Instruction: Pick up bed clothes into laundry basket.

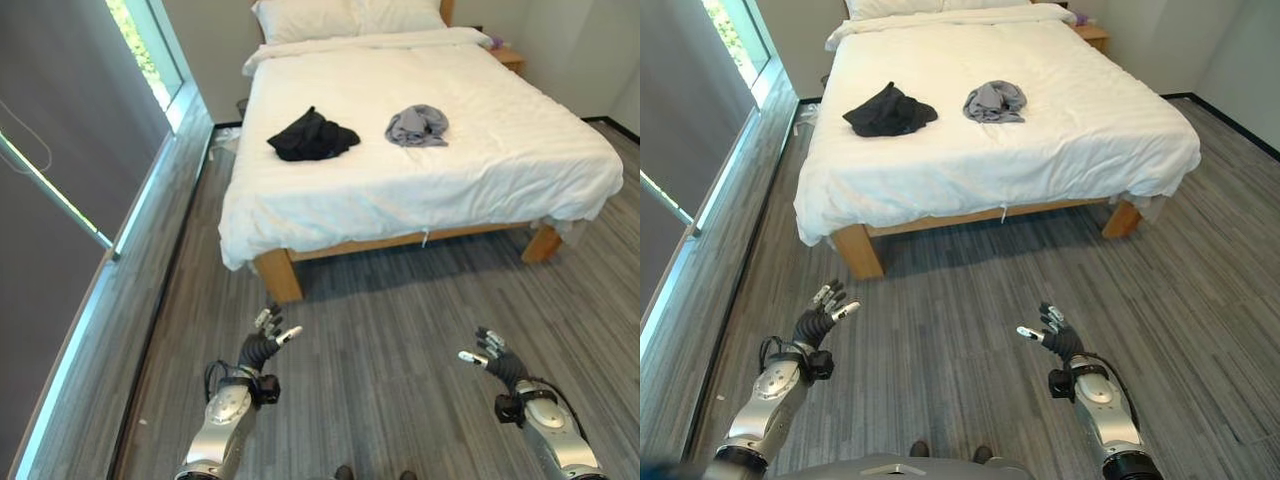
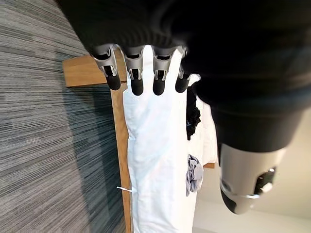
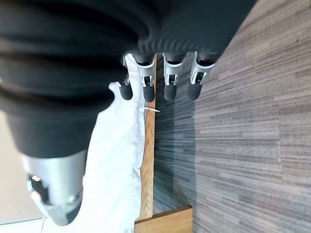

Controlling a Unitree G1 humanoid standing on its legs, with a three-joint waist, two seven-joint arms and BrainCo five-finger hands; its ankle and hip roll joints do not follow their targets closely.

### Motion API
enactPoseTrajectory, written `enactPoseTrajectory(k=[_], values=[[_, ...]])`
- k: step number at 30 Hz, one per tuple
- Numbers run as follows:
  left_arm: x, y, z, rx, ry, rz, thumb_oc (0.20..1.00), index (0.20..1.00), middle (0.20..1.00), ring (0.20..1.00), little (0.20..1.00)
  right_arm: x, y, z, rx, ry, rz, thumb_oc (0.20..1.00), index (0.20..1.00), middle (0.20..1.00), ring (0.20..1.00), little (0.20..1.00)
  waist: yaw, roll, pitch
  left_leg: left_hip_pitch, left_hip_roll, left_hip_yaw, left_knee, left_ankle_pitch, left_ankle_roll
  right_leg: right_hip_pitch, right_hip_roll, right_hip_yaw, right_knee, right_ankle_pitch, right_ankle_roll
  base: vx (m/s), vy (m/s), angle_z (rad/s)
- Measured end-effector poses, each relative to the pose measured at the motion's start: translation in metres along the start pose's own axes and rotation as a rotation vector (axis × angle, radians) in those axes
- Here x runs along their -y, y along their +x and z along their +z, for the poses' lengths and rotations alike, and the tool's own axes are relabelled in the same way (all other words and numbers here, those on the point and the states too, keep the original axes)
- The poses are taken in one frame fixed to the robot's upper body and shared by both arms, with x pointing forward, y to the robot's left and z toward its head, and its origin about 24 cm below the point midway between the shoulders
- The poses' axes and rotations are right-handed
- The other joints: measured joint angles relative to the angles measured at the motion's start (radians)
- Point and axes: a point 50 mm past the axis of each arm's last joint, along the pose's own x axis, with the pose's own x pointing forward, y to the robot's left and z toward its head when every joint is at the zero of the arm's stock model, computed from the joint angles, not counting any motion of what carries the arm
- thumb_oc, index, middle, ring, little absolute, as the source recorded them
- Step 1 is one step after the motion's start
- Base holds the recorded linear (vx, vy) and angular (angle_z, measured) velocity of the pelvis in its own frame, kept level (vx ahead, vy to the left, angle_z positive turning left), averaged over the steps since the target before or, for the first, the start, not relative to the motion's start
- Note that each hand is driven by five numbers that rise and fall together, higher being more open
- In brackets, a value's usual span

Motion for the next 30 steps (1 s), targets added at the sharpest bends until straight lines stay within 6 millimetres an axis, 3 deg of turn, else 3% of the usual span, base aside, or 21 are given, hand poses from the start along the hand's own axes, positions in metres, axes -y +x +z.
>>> enactPoseTrajectory(k=[7,9,11,12,13,14,15,17,19,21,22,23,25,26,27,28,29,30], values=[[-0.008,0.000,-0.013,-0.051,-0.024,0.077,1.000,1.000,1.000,1.000,1.000,-0.002,0.005,0.010,0.034,0.001,-0.006,1.000,1.000,1.000,1.000,1.000,0.000,-0.017,0.015,-0.028,-0.001,0.031,-0.001,-0.001,0.000,-0.038,0.002,0.030,-0.006,0.016,0.005,0.00,0.079,-0.14],[-0.010,0.000,-0.013,-0.052,-0.033,0.099,1.000,1.000,1.000,1.000,1.000,-0.003,0.010,0.018,0.059,0.001,-0.017,1.000,1.000,1.000,1.000,1.000,0.002,-0.021,0.028,-0.047,0.003,0.046,-0.001,0.001,0.003,-0.090,0.001,0.041,0.053,0.015,0.008,-0.02,0.152,-0.23],[-0.013,0.002,-0.011,-0.047,-0.036,0.119,1.000,1.000,1.000,1.000,1.000,-0.003,0.016,0.031,0.099,-0.003,-0.016,1.000,1.000,1.000,1.000,1.000,0.000,-0.010,0.056,-0.056,0.011,0.059,-0.001,0.003,0.014,-0.158,-0.005,0.039,0.175,-0.004,0.041,0.07,0.173,-0.26],[-0.014,0.004,-0.011,-0.046,-0.036,0.125,1.000,1.000,1.000,1.000,1.000,-0.004,0.017,0.032,0.104,-0.002,-0.018,1.000,1.000,1.000,1.000,1.000,-0.009,-0.001,0.070,-0.052,0.014,0.060,-0.001,0.001,0.023,-0.212,-0.021,0.022,0.286,-0.025,0.079,0.14,0.138,-0.05],[-0.016,0.005,-0.009,-0.039,-0.040,0.136,1.000,1.000,1.000,1.000,1.000,-0.005,0.018,0.033,0.108,0.002,-0.016,1.000,1.000,1.000,1.000,1.000,-0.015,0.000,0.087,-0.045,0.015,0.060,0.000,-0.007,0.032,-0.270,-0.036,0.018,0.415,-0.029,0.090,0.21,0.069,-0.04],[-0.016,0.007,-0.006,-0.032,-0.039,0.140,1.000,1.000,1.000,1.000,1.000,-0.005,0.019,0.036,0.119,0.002,-0.015,1.000,1.000,1.000,1.000,1.000,-0.017,0.002,0.112,-0.034,0.016,0.063,0.001,-0.013,0.041,-0.328,-0.061,0.006,0.543,-0.037,0.133,0.31,-0.006,0.03],[-0.017,0.008,-0.005,-0.030,-0.037,0.144,1.000,1.000,1.000,1.000,1.000,-0.006,0.017,0.034,0.117,0.004,-0.013,1.000,1.000,1.000,1.000,1.000,-0.030,-0.001,0.130,-0.030,0.003,0.071,0.004,-0.020,0.035,-0.393,-0.134,-0.018,0.604,-0.065,0.158,0.38,-0.076,0.06],[-0.018,0.006,-0.008,-0.038,-0.037,0.146,1.000,1.000,1.000,1.000,1.000,-0.005,0.015,0.031,0.106,0.007,-0.016,1.000,1.000,1.000,1.000,1.000,-0.029,-0.011,0.134,-0.021,-0.017,0.079,0.003,-0.031,0.038,-0.433,-0.218,-0.025,0.525,-0.059,0.161,0.47,-0.170,-0.01],[-0.019,0.007,-0.006,-0.032,-0.040,0.150,1.000,1.000,1.000,1.000,1.000,-0.006,0.009,0.026,0.100,0.014,-0.011,1.000,1.000,1.000,1.000,1.000,-0.046,-0.012,0.137,-0.024,-0.017,0.057,0.008,-0.039,0.031,-0.417,-0.240,0.005,0.313,-0.040,0.182,0.37,-0.141,0.15],[-0.024,0.010,-0.001,-0.015,-0.041,0.169,1.000,1.000,1.000,1.000,1.000,-0.008,0.005,0.021,0.085,0.018,-0.002,1.000,1.000,1.000,1.000,1.000,-0.080,-0.025,0.139,-0.036,-0.013,0.016,0.006,-0.042,0.027,-0.396,-0.246,0.025,0.086,0.023,0.202,0.57,-0.255,0.42],[-0.025,0.011,0.001,-0.009,-0.041,0.171,1.000,1.000,1.000,1.000,1.000,-0.008,0.003,0.017,0.073,0.020,-0.004,1.000,1.000,1.000,1.000,1.000,-0.091,-0.035,0.136,-0.036,-0.005,-0.001,0.008,-0.050,0.014,-0.391,-0.250,0.027,0.029,0.047,0.204,0.70,-0.335,0.47],[-0.024,0.014,0.005,0.003,-0.039,0.165,1.000,1.000,1.000,1.000,1.000,-0.007,0.002,0.014,0.058,0.025,-0.007,1.000,1.000,1.000,1.000,1.000,-0.102,-0.046,0.135,-0.035,0.008,-0.017,0.017,-0.062,-0.004,-0.373,-0.243,0.013,-0.017,0.064,0.202,0.36,-0.178,0.50],[-0.023,0.013,0.003,0.000,-0.040,0.158,1.000,1.000,1.000,1.000,1.000,-0.007,-0.001,0.006,0.024,0.029,-0.002,1.000,1.000,1.000,1.000,1.000,-0.134,-0.060,0.126,0.020,0.050,-0.066,-0.004,-0.080,-0.035,-0.298,-0.226,-0.024,0.007,0.104,0.183,0.47,-0.338,0.71],[-0.022,0.009,0.001,-0.006,-0.041,0.151,1.000,1.000,1.000,1.000,1.000,-0.006,-0.002,0.002,0.005,0.025,0.004,1.000,1.000,1.000,1.000,1.000,-0.133,-0.040,0.112,0.050,0.103,-0.067,0.008,-0.094,-0.063,-0.283,-0.176,-0.051,0.034,0.131,0.174,0.61,-0.560,0.44],[-0.022,0.007,0.000,-0.006,-0.042,0.153,1.000,1.000,1.000,1.000,1.000,-0.006,-0.001,0.001,0.001,0.027,0.006,1.000,1.000,1.000,1.000,1.000,-0.134,-0.037,0.112,0.043,0.136,-0.065,0.069,-0.122,-0.084,-0.270,-0.161,-0.058,0.047,0.135,0.167,0.44,-0.538,0.18],[-0.023,0.007,-0.002,-0.013,-0.056,0.163,1.000,1.000,1.000,1.000,1.000,-0.006,0.000,-0.001,-0.007,0.039,-0.001,1.000,1.000,1.000,1.000,1.000,-0.114,-0.049,0.106,-0.064,0.166,-0.066,0.324,-0.138,-0.127,-0.237,-0.119,-0.090,0.075,0.126,0.122,0.42,-0.544,0.20],[-0.020,0.011,0.003,0.001,-0.067,0.151,1.000,1.000,1.000,1.000,1.000,-0.002,-0.003,-0.002,-0.005,0.061,-0.022,1.000,1.000,1.000,1.000,1.000,-0.102,-0.078,0.091,-0.176,0.180,-0.044,0.527,-0.114,-0.133,-0.241,-0.128,-0.105,0.076,0.128,0.077,0.36,-0.467,0.20],[-0.020,0.008,0.000,-0.001,-0.127,0.164,1.000,1.000,1.000,1.000,1.000,0.003,-0.002,0.003,0.019,0.082,-0.042,1.000,1.000,1.000,1.000,1.000,-0.070,-0.086,0.089,-0.272,0.201,-0.069,0.724,-0.018,-0.110,-0.209,-0.090,-0.115,0.076,0.105,-0.004,0.24,-0.277,0.00]])
